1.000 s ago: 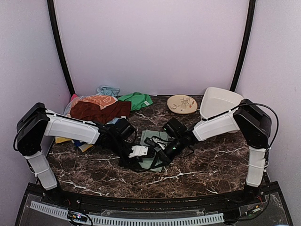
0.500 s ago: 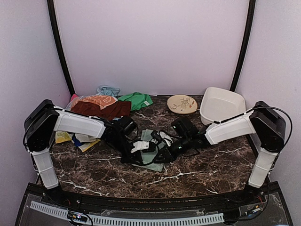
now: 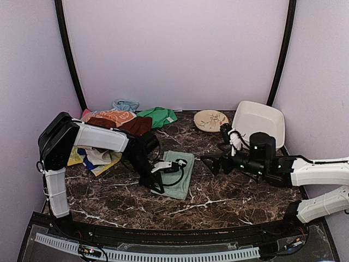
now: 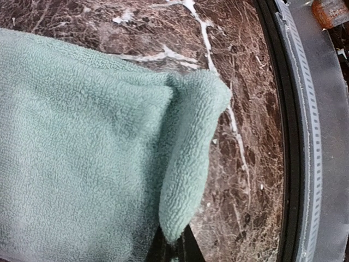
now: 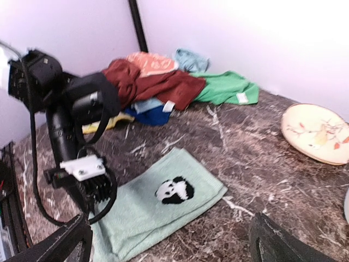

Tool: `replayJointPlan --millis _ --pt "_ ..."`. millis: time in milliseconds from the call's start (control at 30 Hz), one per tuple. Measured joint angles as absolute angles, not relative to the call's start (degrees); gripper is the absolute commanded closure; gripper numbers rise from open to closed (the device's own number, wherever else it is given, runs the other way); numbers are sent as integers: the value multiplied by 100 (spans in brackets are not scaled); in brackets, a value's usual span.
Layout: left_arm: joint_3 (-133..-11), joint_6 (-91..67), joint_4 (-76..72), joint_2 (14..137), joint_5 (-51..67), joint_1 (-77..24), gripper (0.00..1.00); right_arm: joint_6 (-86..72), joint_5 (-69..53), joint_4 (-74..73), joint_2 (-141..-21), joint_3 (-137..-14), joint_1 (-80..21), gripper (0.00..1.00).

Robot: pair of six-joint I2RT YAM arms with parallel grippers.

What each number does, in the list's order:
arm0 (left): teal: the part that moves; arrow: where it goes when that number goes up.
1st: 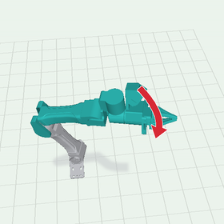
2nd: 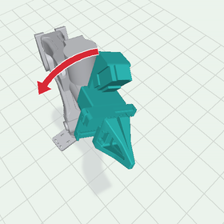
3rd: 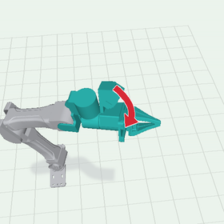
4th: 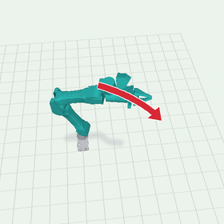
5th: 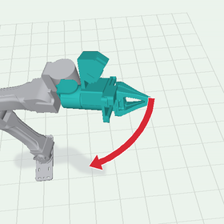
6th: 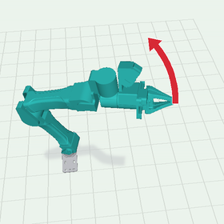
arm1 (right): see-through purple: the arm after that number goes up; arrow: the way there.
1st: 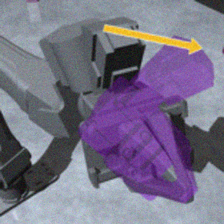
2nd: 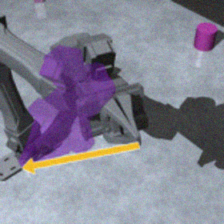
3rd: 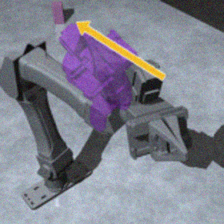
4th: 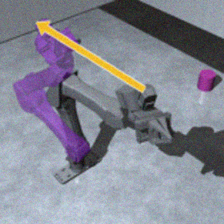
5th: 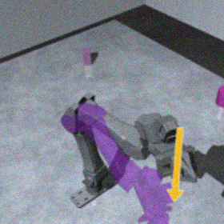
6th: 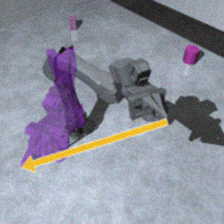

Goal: Roll the towels
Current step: Roll the towel at the center of the board.

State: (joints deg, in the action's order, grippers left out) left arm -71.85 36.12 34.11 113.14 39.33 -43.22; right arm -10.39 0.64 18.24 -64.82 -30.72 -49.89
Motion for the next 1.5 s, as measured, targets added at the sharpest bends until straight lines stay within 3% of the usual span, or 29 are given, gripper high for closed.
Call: replayJointPlan --millis 167,333,500,667,933,1133,1300,1500 --pt "-7323 3723 3935 11336 4217 -4322 100 -961 303 2397 -6014 -2683 -5024 9" --pt "-7605 3730 4324 11627 4331 -4322 100 349 882 2178 -6226 -2716 -6287 17" --pt "-7900 3546 4525 11992 4368 -4259 100 1708 1518 2038 -7032 -2727 -7548 24" --pt "-8237 3323 4727 12352 4569 -4108 100 2899 1918 2121 -8263 -2880 -8093 35" --pt "-8250 3210 4790 12414 4694 -4058 100 4270 2032 2834 -9771 -3642 -8042 49" --pt "-8250 3212 4794 12422 4711 -4036 100 4582 1861 3089 -10287 -4003 -7686 65" --pt "-8254 3253 4816 12442 4781 -4003 100 4530 1643 2947 -10532 -4272 -7411 70" --pt "-8248 3339 4851 12455 4952 -3887 83 4209 1275 2434 -10597 -4565 -7229 75"
